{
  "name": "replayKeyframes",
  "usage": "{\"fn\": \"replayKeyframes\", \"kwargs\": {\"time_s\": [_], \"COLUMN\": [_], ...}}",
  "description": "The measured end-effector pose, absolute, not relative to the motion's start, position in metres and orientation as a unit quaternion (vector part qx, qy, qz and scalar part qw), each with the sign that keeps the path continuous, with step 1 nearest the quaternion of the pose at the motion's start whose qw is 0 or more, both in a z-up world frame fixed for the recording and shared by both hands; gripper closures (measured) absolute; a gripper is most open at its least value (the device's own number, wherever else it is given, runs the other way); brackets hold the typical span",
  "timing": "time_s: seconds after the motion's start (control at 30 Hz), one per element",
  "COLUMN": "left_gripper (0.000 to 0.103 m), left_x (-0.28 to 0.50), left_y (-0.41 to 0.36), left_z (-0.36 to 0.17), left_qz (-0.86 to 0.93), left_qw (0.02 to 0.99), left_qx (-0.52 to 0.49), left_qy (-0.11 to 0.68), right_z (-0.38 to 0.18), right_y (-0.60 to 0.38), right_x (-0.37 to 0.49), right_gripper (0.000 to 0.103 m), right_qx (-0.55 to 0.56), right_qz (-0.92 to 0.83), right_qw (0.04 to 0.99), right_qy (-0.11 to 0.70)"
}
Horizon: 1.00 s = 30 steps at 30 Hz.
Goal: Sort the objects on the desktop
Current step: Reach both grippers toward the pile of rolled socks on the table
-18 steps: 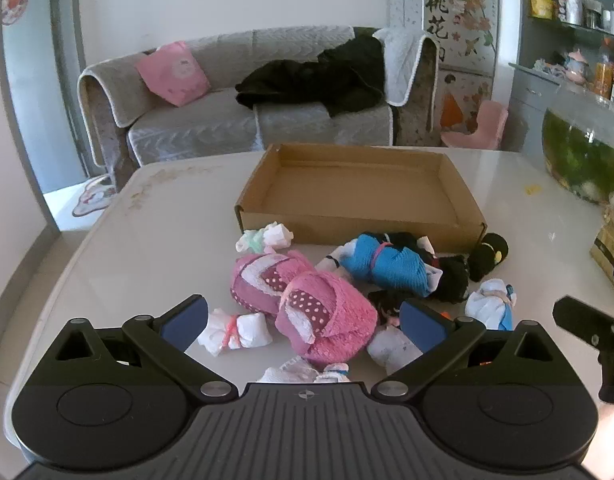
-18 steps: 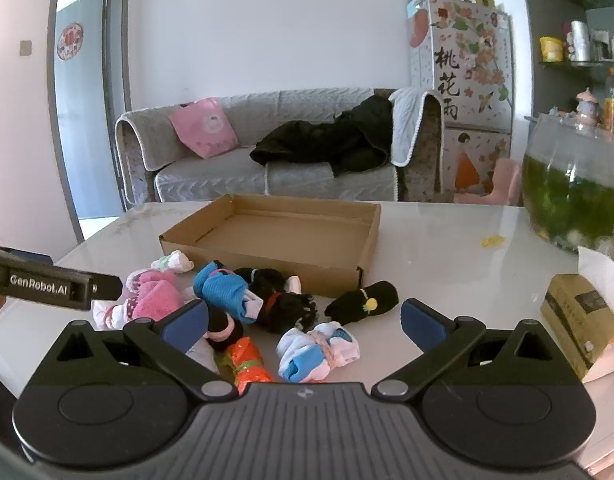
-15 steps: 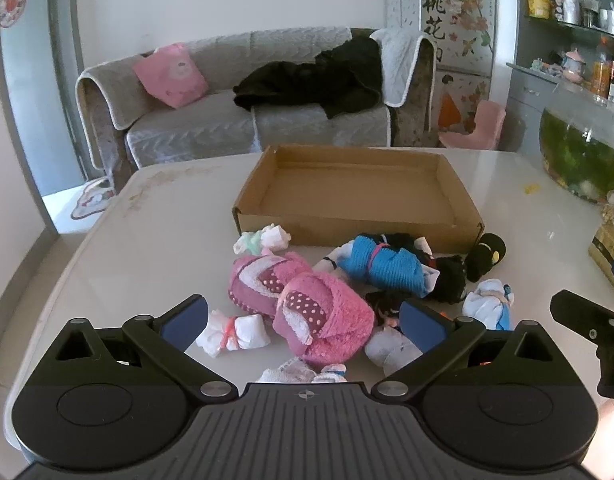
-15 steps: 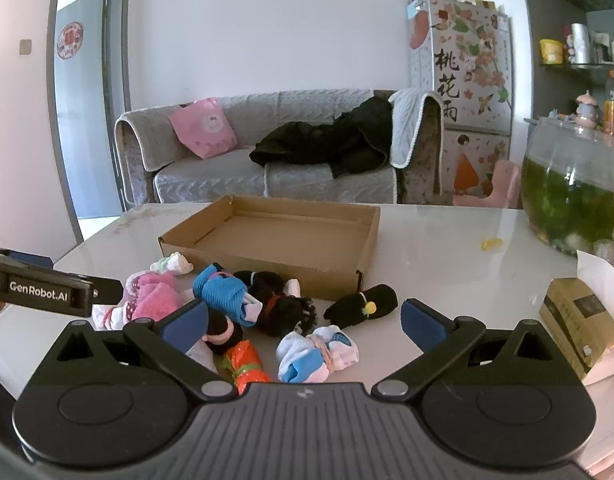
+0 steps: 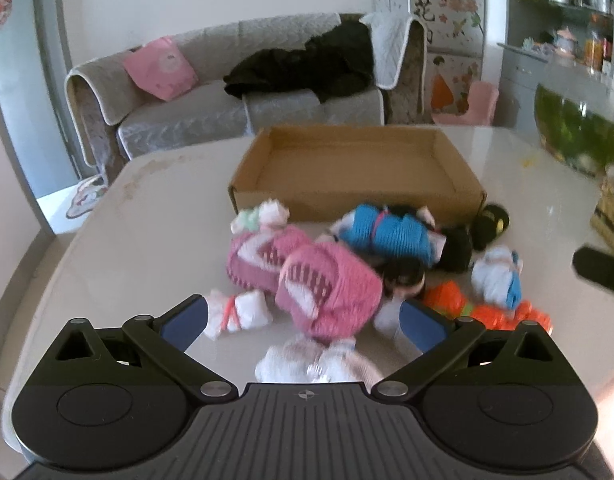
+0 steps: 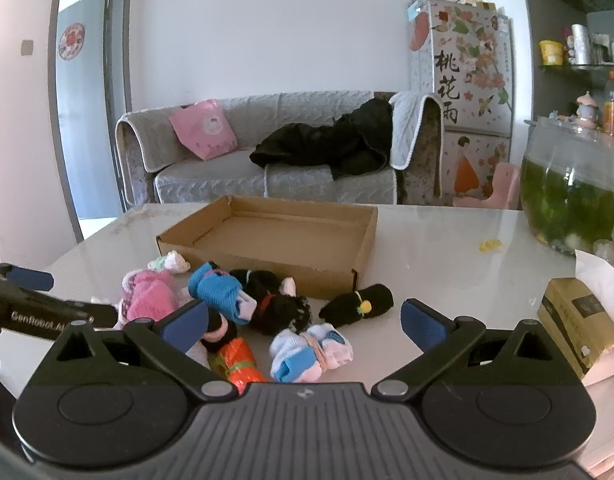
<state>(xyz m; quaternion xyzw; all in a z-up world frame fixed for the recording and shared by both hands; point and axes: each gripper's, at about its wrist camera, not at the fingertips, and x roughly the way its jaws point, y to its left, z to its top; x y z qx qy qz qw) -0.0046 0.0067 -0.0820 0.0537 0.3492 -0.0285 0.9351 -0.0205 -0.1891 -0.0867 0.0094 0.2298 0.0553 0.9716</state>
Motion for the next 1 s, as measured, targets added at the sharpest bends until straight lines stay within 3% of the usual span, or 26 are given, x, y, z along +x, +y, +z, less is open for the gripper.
{"fn": "replayKeyframes", "kwargs": {"time_s": [0.87, 1.0], "left_gripper": [0.0, 0.0], "left_x": [0.004, 0.008], "left_y": [0.009, 0.012], "left_z": [-0.152, -0.16], "left_qz": [-0.09, -0.094], "left_qw": [0.919, 0.918], "left_qx": [0.077, 0.074], "left_qy": [0.377, 0.379], "right_z": [-0.149, -0.159], "right_y": [-0.214, -0.212], "right_x": [-0.027, -0.025], "right_gripper": [0.001, 0.005], "right_qx": [-0.011, -0.022], "right_qz": [0.093, 0.113], "right_qw": [0.956, 0.951], "right_qy": [0.278, 0.285]}}
